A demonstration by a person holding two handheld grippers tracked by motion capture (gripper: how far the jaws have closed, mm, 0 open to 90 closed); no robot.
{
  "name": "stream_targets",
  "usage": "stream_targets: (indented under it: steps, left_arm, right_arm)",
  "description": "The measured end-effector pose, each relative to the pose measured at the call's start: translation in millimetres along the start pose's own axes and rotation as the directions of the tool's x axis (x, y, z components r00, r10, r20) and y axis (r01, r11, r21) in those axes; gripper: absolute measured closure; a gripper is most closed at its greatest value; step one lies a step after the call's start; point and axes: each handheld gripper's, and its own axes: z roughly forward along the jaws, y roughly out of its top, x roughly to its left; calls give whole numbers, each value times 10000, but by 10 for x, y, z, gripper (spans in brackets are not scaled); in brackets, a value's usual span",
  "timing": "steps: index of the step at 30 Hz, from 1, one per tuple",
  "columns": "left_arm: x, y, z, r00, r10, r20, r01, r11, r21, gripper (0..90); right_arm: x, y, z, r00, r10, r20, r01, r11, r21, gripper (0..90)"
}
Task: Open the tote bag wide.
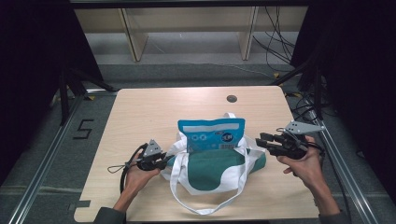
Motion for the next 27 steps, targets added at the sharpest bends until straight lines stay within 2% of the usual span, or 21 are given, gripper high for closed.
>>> stream_targets:
  steps: [2, 3, 4, 5, 8, 10, 11, 12, 13, 14, 15, 16, 17, 19, 20, 21, 22, 23, 24, 25, 27]
  left_arm:
    - [22, 9, -26, 9999, 121, 3, -121, 9998, 149, 760]
    - [33, 29, -53, 10000, -69, 17, 70, 9999, -105, 732]
    - [33, 29, -53, 10000, -69, 17, 70, 9999, -105, 712]
    - [64, 58, -93, 9995, -285, 124, 289, 9991, -305, 685]
    - [113, 110, -153, 9995, -317, 35, 319, 9980, -537, 626]
    - [202, 246, -254, 9994, -302, -188, 280, 9938, -1074, 573]
    - [202, 246, -254, 9994, -302, -188, 280, 9938, -1074, 563]
    - [216, 340, -283, 9988, -494, -61, 482, 9902, -1312, 555]
    - [216, 340, -283, 9988, -494, -61, 482, 9902, -1312, 545]
    - [214, 389, -278, 9997, -231, 102, 242, 9918, -1253, 545]
    - [166, 474, -232, 9987, 149, 487, -110, 9969, -779, 502]
    - [166, 474, -232, 9987, 149, 487, -110, 9969, -779, 493]
    - [147, 558, -157, 9972, 536, 530, -502, 9967, -639, 491]
    - [127, 597, -90, 9968, 415, 677, -380, 9980, -513, 499]
    - [138, 636, 22, 9936, 522, 1000, -474, 9976, -504, 558]
    - [138, 636, 22, 9936, 522, 1000, -474, 9976, -504, 615]
    - [153, 644, 98, 9935, 391, 1070, -347, 9985, -425, 690]
    - [166, 639, 140, 9941, 314, 1038, -274, 9989, -393, 690]
    - [188, 627, 188, 9938, 140, 1107, -101, 9993, -358, 773]
    - [218, 610, 221, 9931, -194, 1158, 231, 9993, -306, 803]
    - [313, 572, 278, 9931, -633, 985, 675, 9969, -407, 853]
  right_arm:
    - [51, 25, -9, 9998, -117, -165, 117, 9999, -26, 614]
    - [163, 57, 1, 9985, 9, -550, -7, 10000, 45, 573]
    - [208, 68, 25, 9975, -199, -678, 194, 9998, -85, 557]
    - [263, 82, 40, 9957, -91, -922, 98, 9999, 78, 538]
    - [336, 98, 108, 9949, -210, -985, 221, 9997, 105, 502]
    - [427, 88, 185, 9936, -73, -1131, 141, 9981, 595, 495]
    - [439, 80, 218, 9918, -112, -1269, 216, 9965, 809, 495]
    - [450, 71, 237, 9943, -193, -1052, 291, 9953, 927, 499]
    - [454, 60, 259, 9946, -322, -989, 423, 9940, 1013, 530]
    - [454, 60, 259, 9946, -322, -989, 423, 9940, 1013, 530]
    - [484, 41, 285, 9928, -466, -1102, 605, 9901, 1270, 592]
    - [484, 41, 285, 9928, -466, -1102, 605, 9901, 1270, 592]
    - [505, 22, 294, 9935, -673, -918, 789, 9886, 1285, 658]
    - [507, 19, 290, 9923, -757, -977, 888, 9864, 1381, 703]
    - [518, 17, 255, 9922, -821, -935, 948, 9854, 1411, 817]
    - [518, 17, 255, 9922, -821, -935, 948, 9854, 1411, 817]
    - [523, 6, 215, 9864, -1295, -1016, 1415, 9824, 1220, 875]
    - [523, 6, 215, 9864, -1295, -1016, 1415, 9824, 1220, 875]
    - [560, -6, 189, 9882, -1112, -1053, 1245, 9837, 1294, 880]
    - [573, -18, 170, 9824, -1517, -1089, 1647, 9788, 1218, 882]
    - [643, -75, 120, 9782, -1708, -1185, 1862, 9733, 1346, 885]
